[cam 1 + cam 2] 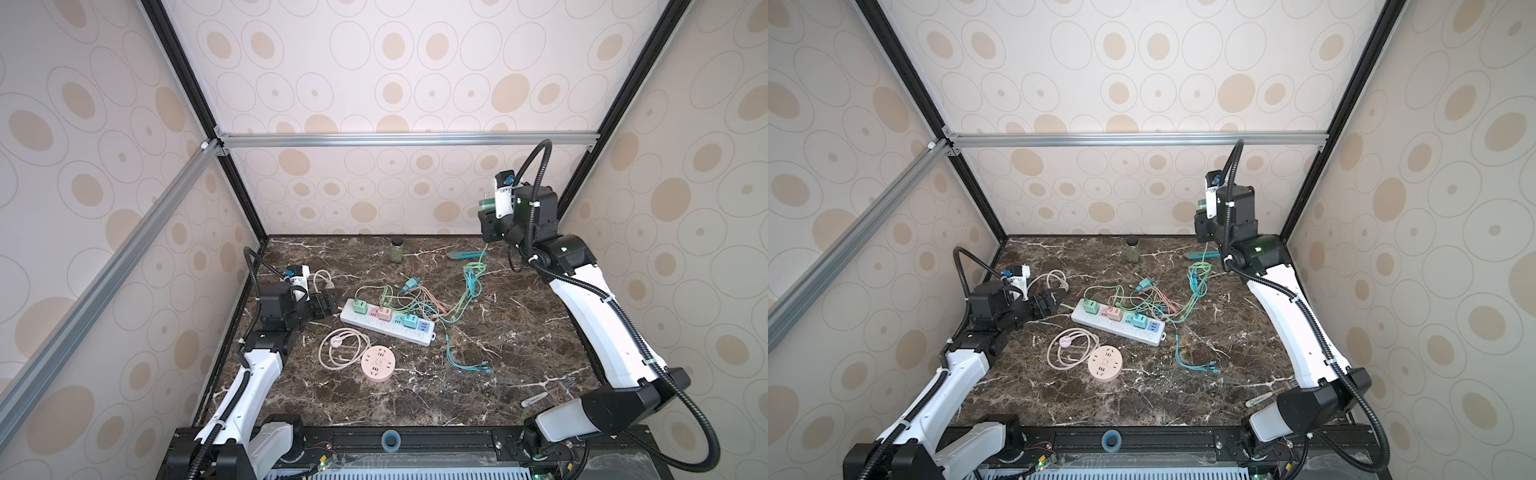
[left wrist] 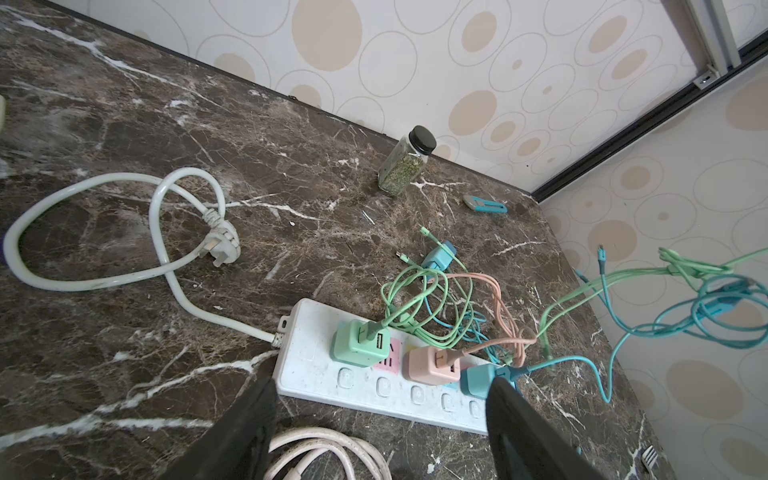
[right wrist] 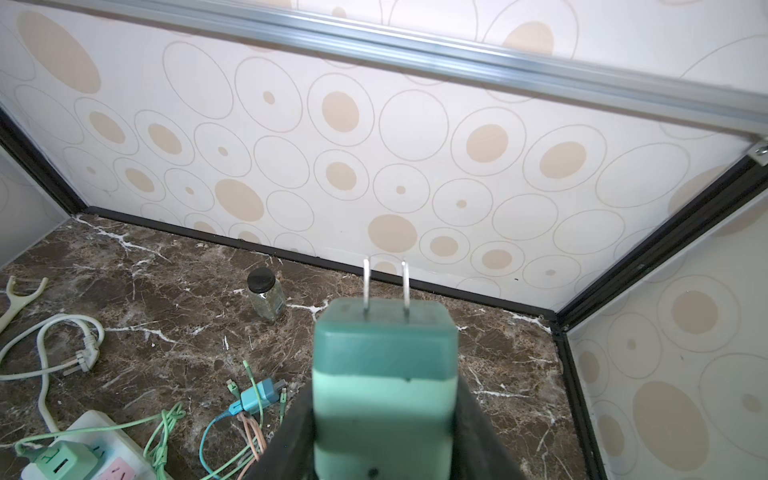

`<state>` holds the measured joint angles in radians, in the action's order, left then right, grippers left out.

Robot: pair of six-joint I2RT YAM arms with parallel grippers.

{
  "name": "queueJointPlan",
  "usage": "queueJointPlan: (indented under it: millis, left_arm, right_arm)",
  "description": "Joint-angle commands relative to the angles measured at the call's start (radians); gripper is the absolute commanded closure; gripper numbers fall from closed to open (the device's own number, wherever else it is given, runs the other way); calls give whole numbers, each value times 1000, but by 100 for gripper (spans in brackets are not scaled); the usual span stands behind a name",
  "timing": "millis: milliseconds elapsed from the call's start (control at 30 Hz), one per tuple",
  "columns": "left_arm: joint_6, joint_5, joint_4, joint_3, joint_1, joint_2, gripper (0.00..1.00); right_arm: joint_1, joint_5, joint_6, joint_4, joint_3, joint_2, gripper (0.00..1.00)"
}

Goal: Insert the plug
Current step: 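Lift the light green charger high with the right gripper, then carry the green charger toward the left gripper while the left gripper reaches in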

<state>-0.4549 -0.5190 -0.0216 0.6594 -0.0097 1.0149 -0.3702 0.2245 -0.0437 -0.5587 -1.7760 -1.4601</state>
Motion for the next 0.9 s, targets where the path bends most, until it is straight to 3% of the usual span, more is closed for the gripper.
queueJointPlan:
  millis: [0,567,867]
  left_arm:
    - [19,-29,6,44,8,-20,21]
    - [22,-99,-25,68,8,-54,21]
    - [2,-192,-16,107,6,-44,21]
  right_arm:
    - [-4,-15,-37,8,-48,49,78]
    - [-4,-147,-32,30,-129,99,77]
    - [-6,-473,-85,-75,-132,109,76]
